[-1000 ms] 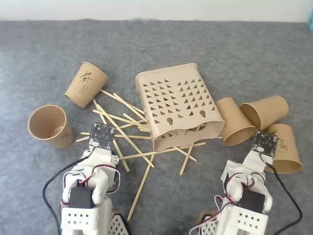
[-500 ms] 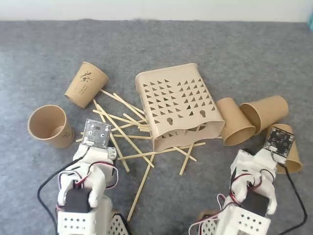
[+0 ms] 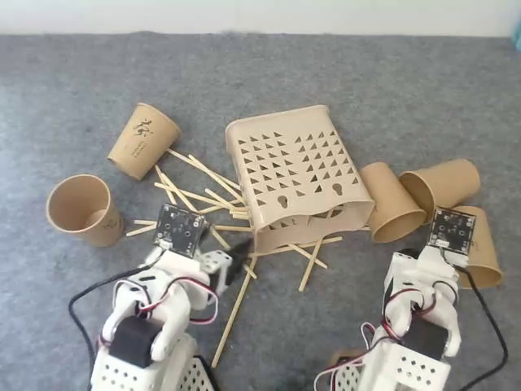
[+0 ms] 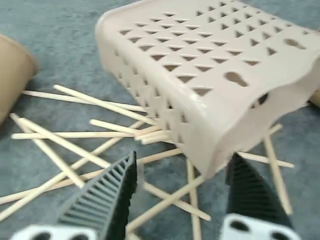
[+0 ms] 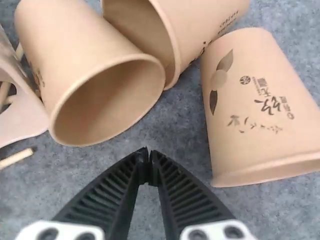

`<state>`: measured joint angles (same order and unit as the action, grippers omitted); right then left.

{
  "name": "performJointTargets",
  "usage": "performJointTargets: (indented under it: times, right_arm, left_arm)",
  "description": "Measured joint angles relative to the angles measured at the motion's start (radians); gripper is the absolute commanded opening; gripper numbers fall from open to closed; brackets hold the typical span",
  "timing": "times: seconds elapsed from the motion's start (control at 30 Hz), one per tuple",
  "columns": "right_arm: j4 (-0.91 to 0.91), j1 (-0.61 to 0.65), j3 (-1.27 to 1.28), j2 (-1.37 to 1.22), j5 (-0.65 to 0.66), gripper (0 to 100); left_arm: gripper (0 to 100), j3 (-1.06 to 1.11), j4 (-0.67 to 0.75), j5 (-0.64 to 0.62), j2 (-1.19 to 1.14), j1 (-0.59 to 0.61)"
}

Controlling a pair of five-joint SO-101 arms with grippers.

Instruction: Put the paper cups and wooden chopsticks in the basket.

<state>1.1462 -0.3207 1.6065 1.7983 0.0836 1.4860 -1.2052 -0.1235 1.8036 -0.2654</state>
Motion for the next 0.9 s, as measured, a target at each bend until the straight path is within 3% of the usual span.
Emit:
performJointTargets:
  times: [0.23, 0.67, 0.9]
  right_arm:
    - [0.0, 0.0, 0.0, 0.0, 0.006, 0.9]
    - [0.0, 0.0, 0.0, 0.0, 0.009, 0.9]
    - [0.0, 0.0, 0.0, 0.0, 0.009, 0.9]
  left_arm:
    - [31, 0.0, 0.077, -0.017, 0.0, -0.041]
    - [31, 0.206, 0.385, 0.043, 0.0, -0.038]
    - [20, 0.206, 0.457, 0.058, 0.0, -0.043]
